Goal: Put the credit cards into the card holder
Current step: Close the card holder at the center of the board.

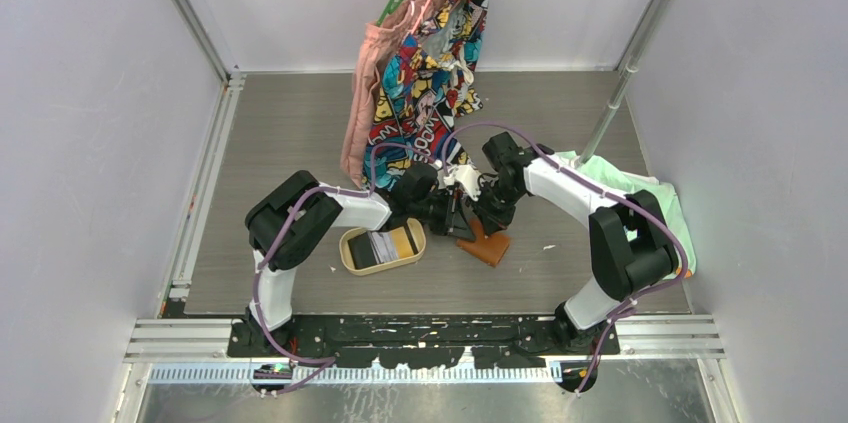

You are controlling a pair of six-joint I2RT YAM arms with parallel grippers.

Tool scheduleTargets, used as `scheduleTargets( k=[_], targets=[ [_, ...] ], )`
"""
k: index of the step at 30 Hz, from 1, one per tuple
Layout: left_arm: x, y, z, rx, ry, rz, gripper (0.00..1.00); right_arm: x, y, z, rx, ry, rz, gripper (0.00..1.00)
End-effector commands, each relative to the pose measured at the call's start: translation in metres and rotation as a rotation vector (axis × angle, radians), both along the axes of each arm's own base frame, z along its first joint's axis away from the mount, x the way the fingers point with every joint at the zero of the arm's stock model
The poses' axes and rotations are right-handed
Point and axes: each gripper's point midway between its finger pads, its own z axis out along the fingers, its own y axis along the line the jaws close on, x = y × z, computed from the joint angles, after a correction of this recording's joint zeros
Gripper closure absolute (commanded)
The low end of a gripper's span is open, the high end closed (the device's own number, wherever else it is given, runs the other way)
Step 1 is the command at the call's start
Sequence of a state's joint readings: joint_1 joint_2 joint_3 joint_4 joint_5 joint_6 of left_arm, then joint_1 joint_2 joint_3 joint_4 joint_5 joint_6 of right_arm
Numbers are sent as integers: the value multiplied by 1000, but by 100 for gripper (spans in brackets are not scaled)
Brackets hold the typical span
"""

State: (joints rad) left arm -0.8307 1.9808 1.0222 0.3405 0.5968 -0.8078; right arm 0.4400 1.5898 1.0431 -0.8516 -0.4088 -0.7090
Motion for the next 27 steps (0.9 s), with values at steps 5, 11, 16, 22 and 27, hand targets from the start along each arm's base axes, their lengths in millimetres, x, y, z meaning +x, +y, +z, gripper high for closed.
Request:
scheduleTargets(
  k=[5, 11, 16, 22, 27],
  targets=[
    [3, -1, -6, 5, -50, -13, 100, -24, 8, -2, -8, 45, 64, 99],
    [1, -1, -6, -9, -48, -10, 100, -30, 8, -7, -25, 60, 79, 99],
    [0, 0, -6, -26, -47, 1, 100, -35, 9, -13, -54, 66, 90, 99],
    [-2, 3, -4, -32, -56, 7, 100, -38, 8, -14, -67, 69, 100, 99],
    [-2, 3, -3, -38, -63, 7, 100, -42, 3, -10, -77, 62, 106, 99]
  ],
)
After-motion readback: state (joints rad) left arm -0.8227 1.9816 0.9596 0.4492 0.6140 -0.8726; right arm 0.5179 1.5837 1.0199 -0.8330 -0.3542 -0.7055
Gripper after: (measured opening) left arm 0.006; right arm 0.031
